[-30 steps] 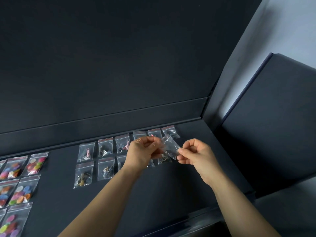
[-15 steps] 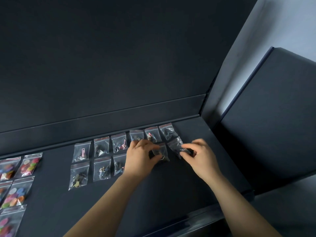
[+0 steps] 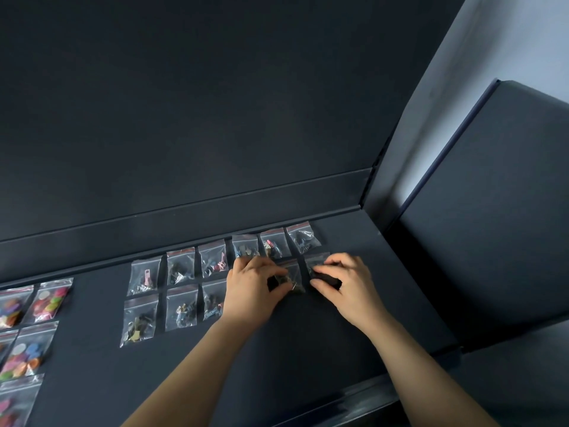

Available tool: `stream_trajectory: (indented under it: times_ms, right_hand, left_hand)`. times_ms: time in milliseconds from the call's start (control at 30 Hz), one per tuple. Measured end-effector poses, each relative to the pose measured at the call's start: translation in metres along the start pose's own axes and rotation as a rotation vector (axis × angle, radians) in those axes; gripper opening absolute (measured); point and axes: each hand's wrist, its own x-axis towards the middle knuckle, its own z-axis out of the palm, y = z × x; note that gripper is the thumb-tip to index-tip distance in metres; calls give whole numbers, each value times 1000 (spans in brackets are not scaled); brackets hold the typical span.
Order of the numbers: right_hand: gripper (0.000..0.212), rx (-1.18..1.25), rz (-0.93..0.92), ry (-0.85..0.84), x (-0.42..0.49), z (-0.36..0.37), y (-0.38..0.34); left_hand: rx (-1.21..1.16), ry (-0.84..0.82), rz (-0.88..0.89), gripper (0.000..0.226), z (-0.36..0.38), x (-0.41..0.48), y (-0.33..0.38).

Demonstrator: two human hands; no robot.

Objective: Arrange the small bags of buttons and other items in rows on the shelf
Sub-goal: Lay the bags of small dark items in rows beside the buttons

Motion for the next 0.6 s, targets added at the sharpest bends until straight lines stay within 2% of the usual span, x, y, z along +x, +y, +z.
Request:
stream_trajectory:
  times_ms: [267,333,467,600]
  right_hand:
    - [21,96,12,3,20,-13,16]
    - [23,54,-34,-30,29,-15,18]
    - [25,42,-82,-104,44,-14,21]
    - [26,22,-123,-170,50,-10,26]
  left_hand:
    - [-21,34,44,26,-5,24,2]
    - [2,-17,86,25,-9,42,4]
    - [72,-191,168,37,-10,74,7]
    - [139,-321,182,42,-4,88,7]
